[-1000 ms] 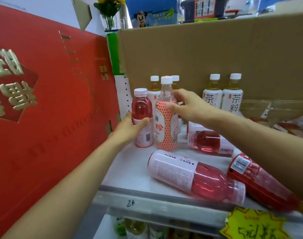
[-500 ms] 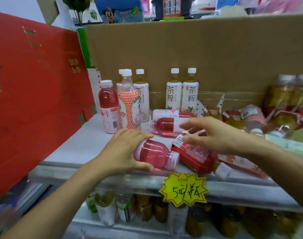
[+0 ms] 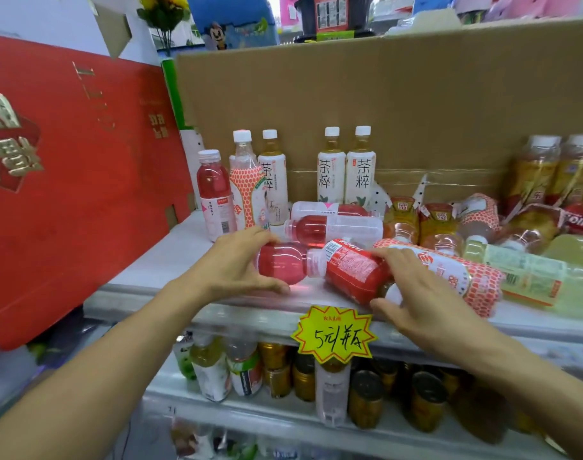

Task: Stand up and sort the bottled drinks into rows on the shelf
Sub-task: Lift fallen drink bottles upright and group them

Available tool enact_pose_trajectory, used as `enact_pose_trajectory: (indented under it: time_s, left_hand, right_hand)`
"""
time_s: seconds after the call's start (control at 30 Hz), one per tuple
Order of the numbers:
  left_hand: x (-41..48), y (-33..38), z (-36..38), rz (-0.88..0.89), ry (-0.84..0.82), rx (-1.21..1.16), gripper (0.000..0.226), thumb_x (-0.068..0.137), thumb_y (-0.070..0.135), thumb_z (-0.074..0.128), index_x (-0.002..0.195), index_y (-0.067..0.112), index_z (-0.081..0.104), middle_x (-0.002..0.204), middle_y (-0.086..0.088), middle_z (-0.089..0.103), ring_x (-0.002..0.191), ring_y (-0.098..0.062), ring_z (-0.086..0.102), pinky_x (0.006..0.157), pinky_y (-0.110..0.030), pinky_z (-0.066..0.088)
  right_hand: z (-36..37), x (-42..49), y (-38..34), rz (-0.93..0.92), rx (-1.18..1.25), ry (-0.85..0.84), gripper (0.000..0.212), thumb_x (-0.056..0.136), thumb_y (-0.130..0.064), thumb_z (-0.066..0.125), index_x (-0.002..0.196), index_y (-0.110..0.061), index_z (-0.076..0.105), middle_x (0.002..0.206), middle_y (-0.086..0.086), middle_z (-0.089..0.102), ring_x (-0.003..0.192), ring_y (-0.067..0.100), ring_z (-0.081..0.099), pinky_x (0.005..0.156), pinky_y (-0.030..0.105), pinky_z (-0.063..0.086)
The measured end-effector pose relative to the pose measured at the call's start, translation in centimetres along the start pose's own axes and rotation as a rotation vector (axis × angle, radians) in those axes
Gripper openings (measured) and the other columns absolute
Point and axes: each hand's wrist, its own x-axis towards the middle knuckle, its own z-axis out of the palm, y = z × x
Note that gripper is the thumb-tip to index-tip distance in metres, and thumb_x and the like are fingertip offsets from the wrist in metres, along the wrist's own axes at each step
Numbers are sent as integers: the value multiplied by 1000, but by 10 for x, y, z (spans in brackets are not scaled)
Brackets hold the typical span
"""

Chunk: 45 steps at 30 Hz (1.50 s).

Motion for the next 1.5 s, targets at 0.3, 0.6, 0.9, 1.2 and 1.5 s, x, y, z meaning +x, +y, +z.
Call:
enact_pose_trajectory:
  time_s: [0.3,0.6,0.9,1.2,1.5]
  left_hand:
    - [-2,-31,-9,-425,483,-651,51,75,32,84,115,18,57,104,3,68,84,-3,66,69,-19,52]
    - [-5,-79,-4,-457,514,-724,65,77,21,84,127,22,41,108,13,61,91,9,59,71,-8,45]
    - [0,-138,-19,-502,489,-758,64,82,21,80,128,26,36,111,12,60,100,-2,59,85,-24,45]
    - [8,-162,-22,-556,490,-773,76,83,23,79,143,22,33,126,1,59,115,-18,59,100,-39,48]
    - [-24,-112,-11,-627,491,-516,97,90,39,69,159,23,2,165,5,4,151,-17,11,120,-38,17]
  right_hand:
    - [-10,55,-20,-53,152,178,28,83,-24,76,99,-25,53,95,-4,60,84,13,55,66,22,39]
    - [5,121,-52,-56,225,68,19,88,-27,70,104,-25,59,96,-10,61,84,6,57,67,21,42]
    - [64,189,-125,-109,387,-36,18,90,-27,69,104,-21,60,95,-10,60,83,2,56,65,18,43]
    - [92,202,-152,-102,360,-24,35,93,-36,64,124,-26,52,119,-6,62,106,13,59,93,43,54]
    - [61,160,-100,-202,112,-107,61,91,-39,65,145,-33,36,140,-9,49,110,4,53,95,30,49]
